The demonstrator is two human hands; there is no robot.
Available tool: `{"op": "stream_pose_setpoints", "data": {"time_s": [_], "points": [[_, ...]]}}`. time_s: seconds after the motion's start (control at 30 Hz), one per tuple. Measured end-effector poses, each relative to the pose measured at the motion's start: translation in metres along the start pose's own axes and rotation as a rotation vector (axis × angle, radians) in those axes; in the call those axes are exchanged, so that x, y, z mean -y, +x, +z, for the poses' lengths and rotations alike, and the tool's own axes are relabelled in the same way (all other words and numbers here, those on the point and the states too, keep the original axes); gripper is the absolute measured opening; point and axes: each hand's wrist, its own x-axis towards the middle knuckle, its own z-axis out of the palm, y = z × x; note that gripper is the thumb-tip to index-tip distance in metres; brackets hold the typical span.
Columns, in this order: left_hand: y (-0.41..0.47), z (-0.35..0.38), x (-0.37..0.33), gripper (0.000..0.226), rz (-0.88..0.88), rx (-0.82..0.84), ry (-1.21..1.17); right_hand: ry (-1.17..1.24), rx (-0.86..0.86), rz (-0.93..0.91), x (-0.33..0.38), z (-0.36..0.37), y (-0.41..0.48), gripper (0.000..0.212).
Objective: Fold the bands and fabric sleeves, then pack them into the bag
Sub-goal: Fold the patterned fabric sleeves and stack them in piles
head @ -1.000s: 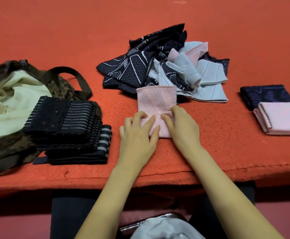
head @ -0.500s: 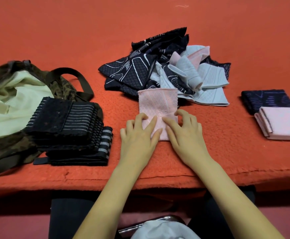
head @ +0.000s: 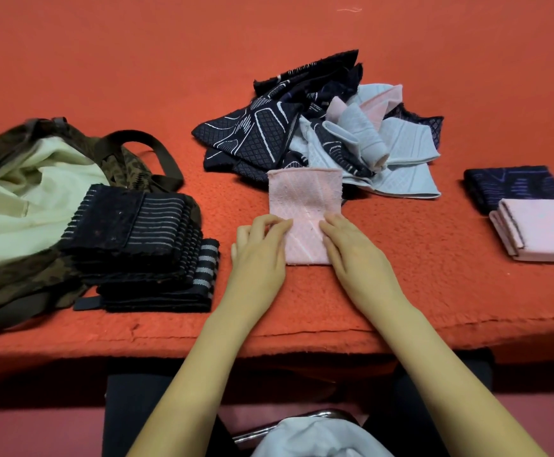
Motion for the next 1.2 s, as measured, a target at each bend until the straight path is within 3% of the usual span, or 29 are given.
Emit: {"op": "stream_pose_setpoints", "data": {"time_s": [0.1,0.23,0.43,0.7,0.77,0.93,1.2], "points": [[-0.002,-0.002,0.004,0.054,0.006,-0.096,-0.128,0.035,-0.006,0.003,-0.002,0.004,-0.001,0.035],[-0.002,-0.01,0.0,0.055,-0.039,-0.061,-0.222,0.031,-0.095,-0.04,-0.005,0.008,-0.003,0.032],[-0.009,-0.012,-0.013,0.06,0.063,0.129,0.077,0.11,-0.121,-0.035,-0.004,0.002,-0.004,0.038],[-0.007,-0.009,-0.006,0.048,0.049,-0.004,-0.038,0.26,-0.06,-0.019,-0.001,-0.004,-0.008,0.058],[-0.005,-0.013,-0.006,0.039,0.019,-0.01,-0.145,0.266,-0.062,-0.056,-0.001,-0.005,-0.007,0.058],[-0.006,-0.021,-0.011,0.022,-0.118,-0.061,-0.433,0.359,-0.211,-0.006,0.0,-0.012,-0.011,0.019],[-0.003,-0.021,-0.018,0.035,-0.262,-0.073,-0.364,0.418,-0.261,0.16,0.001,-0.011,-0.008,0.037]]}}
